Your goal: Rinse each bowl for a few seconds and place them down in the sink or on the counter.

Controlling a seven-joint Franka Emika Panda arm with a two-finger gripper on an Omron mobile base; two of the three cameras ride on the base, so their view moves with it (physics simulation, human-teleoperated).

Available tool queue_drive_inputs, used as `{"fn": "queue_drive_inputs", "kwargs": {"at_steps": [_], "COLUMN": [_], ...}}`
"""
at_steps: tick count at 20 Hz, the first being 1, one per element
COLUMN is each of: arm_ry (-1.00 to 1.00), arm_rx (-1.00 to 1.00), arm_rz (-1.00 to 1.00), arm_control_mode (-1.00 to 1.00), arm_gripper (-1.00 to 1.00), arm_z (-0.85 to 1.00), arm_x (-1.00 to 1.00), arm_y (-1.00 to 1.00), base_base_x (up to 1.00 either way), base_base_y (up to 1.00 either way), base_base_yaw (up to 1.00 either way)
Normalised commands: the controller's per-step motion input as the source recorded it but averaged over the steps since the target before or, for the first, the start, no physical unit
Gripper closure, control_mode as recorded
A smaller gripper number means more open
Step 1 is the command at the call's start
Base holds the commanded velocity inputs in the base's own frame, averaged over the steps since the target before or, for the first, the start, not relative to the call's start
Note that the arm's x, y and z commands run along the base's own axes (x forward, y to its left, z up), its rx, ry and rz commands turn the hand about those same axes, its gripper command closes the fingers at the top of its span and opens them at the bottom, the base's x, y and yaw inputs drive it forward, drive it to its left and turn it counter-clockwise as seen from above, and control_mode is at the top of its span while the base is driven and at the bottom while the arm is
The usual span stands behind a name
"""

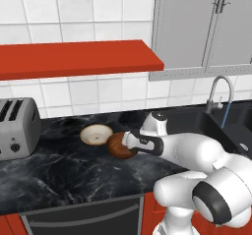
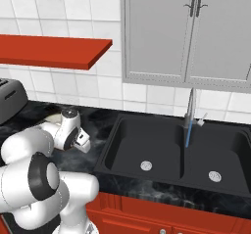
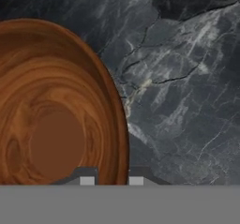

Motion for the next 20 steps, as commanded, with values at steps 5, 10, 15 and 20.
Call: {"fn": "queue_drive_inputs", "kwargs": {"at_steps": [5,10,15,20], "arm_ry": [0.00,-0.03,-0.04,-0.10], "arm_rx": [0.00,0.00,0.01,0.00], "arm_rz": [-0.11,-0.17,-0.18,-0.16], "arm_control_mode": [-1.00,-1.00,-1.00,-1.00], "arm_gripper": [1.00,1.00,1.00,1.00], "arm_z": [0.00,0.16,0.28,0.30], "arm_x": [-0.11,-0.08,-0.05,-0.09], "arm_y": [-0.15,-0.32,-0.37,-0.43], "base_base_x": [0.00,0.00,0.00,0.00], "base_base_y": [0.00,0.00,0.00,0.00], "base_base_yaw": [0.00,0.00,0.00,0.00]}}
